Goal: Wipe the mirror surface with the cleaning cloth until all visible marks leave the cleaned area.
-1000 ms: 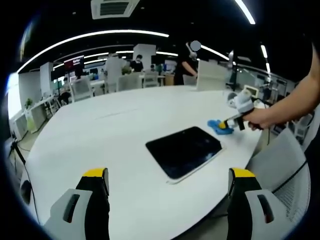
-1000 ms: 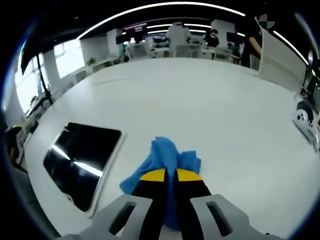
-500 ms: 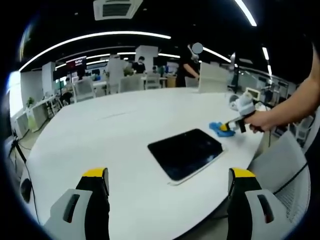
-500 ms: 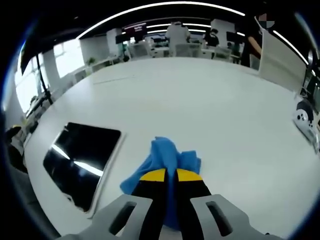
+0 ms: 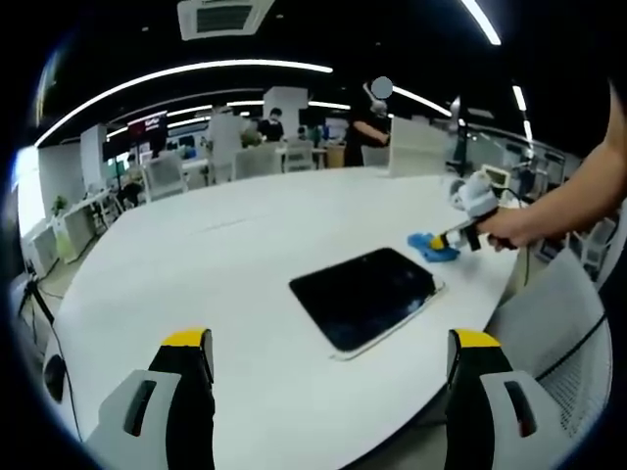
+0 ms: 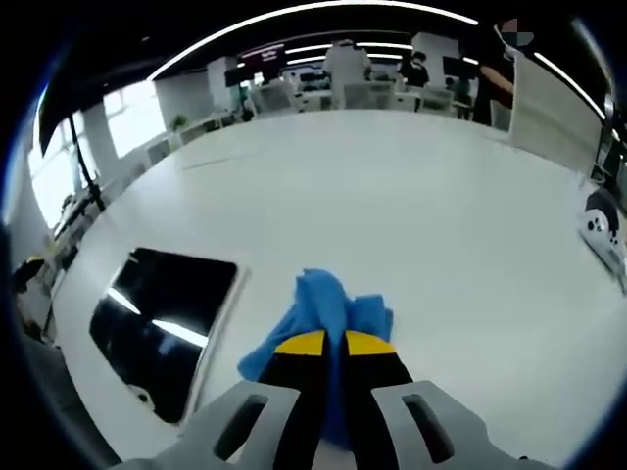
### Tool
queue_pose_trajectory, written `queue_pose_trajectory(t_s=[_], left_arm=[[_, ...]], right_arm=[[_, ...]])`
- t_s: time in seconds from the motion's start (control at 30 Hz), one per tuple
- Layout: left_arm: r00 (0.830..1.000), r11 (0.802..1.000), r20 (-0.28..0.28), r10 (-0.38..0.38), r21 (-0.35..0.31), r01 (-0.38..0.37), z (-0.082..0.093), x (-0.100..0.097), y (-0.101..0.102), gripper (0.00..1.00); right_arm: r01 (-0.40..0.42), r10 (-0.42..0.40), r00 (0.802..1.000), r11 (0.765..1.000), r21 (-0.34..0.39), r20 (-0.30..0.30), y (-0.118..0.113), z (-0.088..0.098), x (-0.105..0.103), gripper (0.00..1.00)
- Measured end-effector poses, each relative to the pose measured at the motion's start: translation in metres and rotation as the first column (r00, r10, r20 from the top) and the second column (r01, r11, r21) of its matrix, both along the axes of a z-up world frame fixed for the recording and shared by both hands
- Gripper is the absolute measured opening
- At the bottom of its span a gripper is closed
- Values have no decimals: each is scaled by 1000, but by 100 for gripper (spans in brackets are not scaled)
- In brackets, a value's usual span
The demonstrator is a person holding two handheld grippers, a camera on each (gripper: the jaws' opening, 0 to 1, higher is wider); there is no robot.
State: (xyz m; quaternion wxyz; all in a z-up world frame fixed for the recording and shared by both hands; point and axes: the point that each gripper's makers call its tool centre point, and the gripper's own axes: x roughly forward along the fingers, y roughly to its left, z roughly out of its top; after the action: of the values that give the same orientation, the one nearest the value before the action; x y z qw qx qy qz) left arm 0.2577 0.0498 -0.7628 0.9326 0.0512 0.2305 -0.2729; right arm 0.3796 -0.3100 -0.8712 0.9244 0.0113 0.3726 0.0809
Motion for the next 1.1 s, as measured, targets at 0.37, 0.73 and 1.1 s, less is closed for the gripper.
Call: queue_pose_trajectory(t_s=[0.37,0.73,1.1], left_arm=[[1000,1000,1,4,-9,-4,0,1,2,99],[1000,1000,7,-4,-9,4,-1,1,1,99],[1000,1000,26,-12,3,12,2,0,-3,99]], right_arm=[[-61,60,998,989,135,9,66,31,24,0],[6,9,999,960,281,-54,93,31,33,0],[22,8,992,973,230,-127,95,11,33,0]])
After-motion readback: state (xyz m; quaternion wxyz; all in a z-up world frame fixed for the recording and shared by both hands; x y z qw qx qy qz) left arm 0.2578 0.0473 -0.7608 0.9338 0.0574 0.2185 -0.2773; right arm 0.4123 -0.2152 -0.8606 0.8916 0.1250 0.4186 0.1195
